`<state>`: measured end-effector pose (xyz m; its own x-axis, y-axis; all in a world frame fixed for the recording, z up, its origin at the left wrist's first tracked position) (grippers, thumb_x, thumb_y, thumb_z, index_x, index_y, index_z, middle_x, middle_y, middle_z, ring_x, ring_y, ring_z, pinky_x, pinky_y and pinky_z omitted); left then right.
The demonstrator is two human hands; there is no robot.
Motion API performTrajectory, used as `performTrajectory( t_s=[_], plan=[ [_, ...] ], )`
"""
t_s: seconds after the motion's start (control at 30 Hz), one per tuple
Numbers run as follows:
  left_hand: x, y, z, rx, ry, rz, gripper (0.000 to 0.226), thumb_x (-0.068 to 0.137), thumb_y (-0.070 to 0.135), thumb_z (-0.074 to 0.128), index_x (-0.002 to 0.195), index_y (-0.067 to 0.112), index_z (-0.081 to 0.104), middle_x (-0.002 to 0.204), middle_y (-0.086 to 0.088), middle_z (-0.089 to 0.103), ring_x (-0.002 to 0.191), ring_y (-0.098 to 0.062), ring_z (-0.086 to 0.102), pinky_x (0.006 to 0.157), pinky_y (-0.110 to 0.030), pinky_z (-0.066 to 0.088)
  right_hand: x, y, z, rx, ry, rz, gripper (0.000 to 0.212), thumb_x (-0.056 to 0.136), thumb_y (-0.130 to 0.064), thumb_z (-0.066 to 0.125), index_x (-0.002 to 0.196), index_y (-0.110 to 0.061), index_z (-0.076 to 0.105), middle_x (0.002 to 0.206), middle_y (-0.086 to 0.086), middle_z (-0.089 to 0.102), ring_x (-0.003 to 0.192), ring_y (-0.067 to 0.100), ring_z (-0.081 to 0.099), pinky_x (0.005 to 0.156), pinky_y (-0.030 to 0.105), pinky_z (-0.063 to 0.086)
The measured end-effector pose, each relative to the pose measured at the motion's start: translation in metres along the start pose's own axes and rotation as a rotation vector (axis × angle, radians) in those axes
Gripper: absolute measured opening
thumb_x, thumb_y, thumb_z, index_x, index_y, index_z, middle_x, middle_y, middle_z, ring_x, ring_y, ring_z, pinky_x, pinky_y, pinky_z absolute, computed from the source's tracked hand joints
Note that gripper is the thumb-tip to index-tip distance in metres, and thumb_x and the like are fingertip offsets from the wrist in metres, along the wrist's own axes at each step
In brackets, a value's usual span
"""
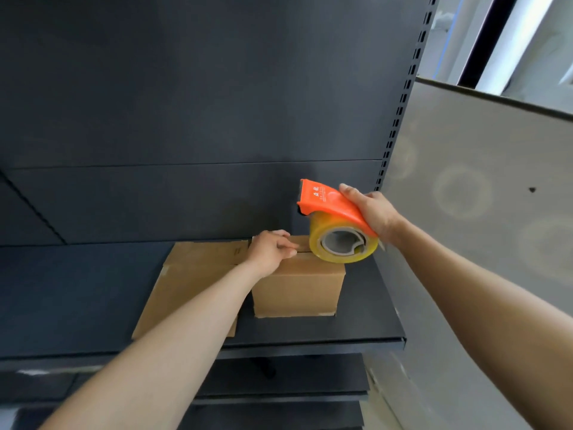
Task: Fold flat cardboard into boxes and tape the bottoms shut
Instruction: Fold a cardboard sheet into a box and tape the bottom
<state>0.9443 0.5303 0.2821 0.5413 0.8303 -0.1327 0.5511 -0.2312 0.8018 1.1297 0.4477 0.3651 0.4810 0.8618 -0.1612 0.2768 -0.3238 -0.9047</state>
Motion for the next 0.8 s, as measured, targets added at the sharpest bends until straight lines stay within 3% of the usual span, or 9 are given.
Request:
performTrajectory(
  t_s=[0.07, 0.17, 0.23, 0.3, 0.47, 0.63, 0.8],
  plan=[
    [-0.003, 0.004, -0.009, -0.071, 0.012, 0.010, 0.019, 0.094, 0.015, 0.058, 0.107, 0.014, 0.072, 0.130, 0.002, 0.059, 0.122, -0.018, 0.052, 0.103, -0.028, 0.036, 0.001, -0.004, 0.003, -0.034, -0.001, -0.014, 0.051, 0.088, -0.058, 0.054, 0.072, -0.011, 0.065, 0.064, 0.006, 0.067, 0.055, 0.018, 0.063, 0.058, 0.026, 0.050],
    [-0.010, 0.008, -0.025, -0.467, 0.047, -0.035, 0.026, 0.098, 0.031, 0.049, 0.103, 0.013, 0.068, 0.118, -0.007, 0.066, 0.112, -0.021, 0.061, 0.103, -0.035, 0.042, 0.004, -0.009, 0.009, -0.095, -0.014, -0.029, 0.053, 0.087, -0.060, 0.054, 0.075, -0.010, 0.067, 0.068, 0.007, 0.068, 0.058, 0.020, 0.065, 0.063, 0.029, 0.053],
    [-0.013, 0.011, -0.023, -0.761, -0.032, -0.112, 0.038, 0.098, 0.042, 0.044, 0.101, 0.010, 0.064, 0.114, -0.015, 0.065, 0.103, -0.028, 0.065, 0.098, -0.044, 0.048, 0.005, -0.010, 0.011, -0.119, -0.020, -0.029, 0.053, 0.087, -0.061, 0.053, 0.076, -0.010, 0.067, 0.069, 0.007, 0.069, 0.058, 0.020, 0.065, 0.061, 0.028, 0.052],
    [-0.015, 0.017, -0.020, -0.902, -0.110, -0.175, 0.045, 0.096, 0.047, 0.043, 0.100, 0.006, 0.062, 0.103, -0.015, 0.067, 0.093, -0.029, 0.067, 0.089, -0.043, 0.054, 0.007, -0.010, 0.013, -0.138, -0.022, -0.030, 0.054, 0.086, -0.062, 0.053, 0.077, -0.011, 0.066, 0.071, 0.008, 0.069, 0.059, 0.020, 0.065, 0.062, 0.028, 0.053],
    [-0.016, 0.031, -0.019, -0.926, -0.169, -0.164, 0.030, 0.096, 0.035, 0.051, 0.097, 0.007, 0.061, 0.091, -0.012, 0.065, 0.075, -0.019, 0.065, 0.070, -0.031, 0.058, 0.010, -0.011, 0.016, -0.174, -0.025, -0.045, 0.058, 0.085, -0.064, 0.052, 0.080, -0.009, 0.068, 0.076, 0.012, 0.071, 0.064, 0.024, 0.067, 0.073, 0.036, 0.055],
    [-0.020, 0.035, -0.013, -1.123, -0.190, -0.209, 0.014, 0.098, 0.020, 0.051, 0.093, 0.010, 0.058, 0.087, -0.012, 0.061, 0.070, -0.018, 0.059, 0.064, -0.029, 0.057, 0.010, -0.014, 0.017, -0.212, -0.015, -0.064, 0.061, 0.086, -0.064, 0.050, 0.079, -0.006, 0.069, 0.074, 0.013, 0.069, 0.063, 0.024, 0.064, 0.075, 0.038, 0.055],
    [-0.022, 0.036, -0.006, -1.211, -0.212, -0.250, 0.021, 0.097, 0.029, 0.052, 0.097, 0.009, 0.059, 0.083, -0.009, 0.060, 0.065, -0.016, 0.060, 0.061, -0.029, 0.056, 0.008, -0.015, 0.016, -0.217, -0.007, -0.054, 0.058, 0.087, -0.064, 0.049, 0.076, -0.009, 0.066, 0.077, 0.013, 0.069, 0.066, 0.024, 0.065, 0.076, 0.038, 0.055]
  ],
)
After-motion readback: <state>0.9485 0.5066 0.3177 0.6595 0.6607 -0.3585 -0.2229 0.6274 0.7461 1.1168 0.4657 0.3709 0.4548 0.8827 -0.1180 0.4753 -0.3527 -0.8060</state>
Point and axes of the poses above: each hand's wrist, its own x-axis towards the middle knuckle, its own z-axis out of the palm, y = z × x, the point moved 10 cm from there along x, towards the middle knuckle
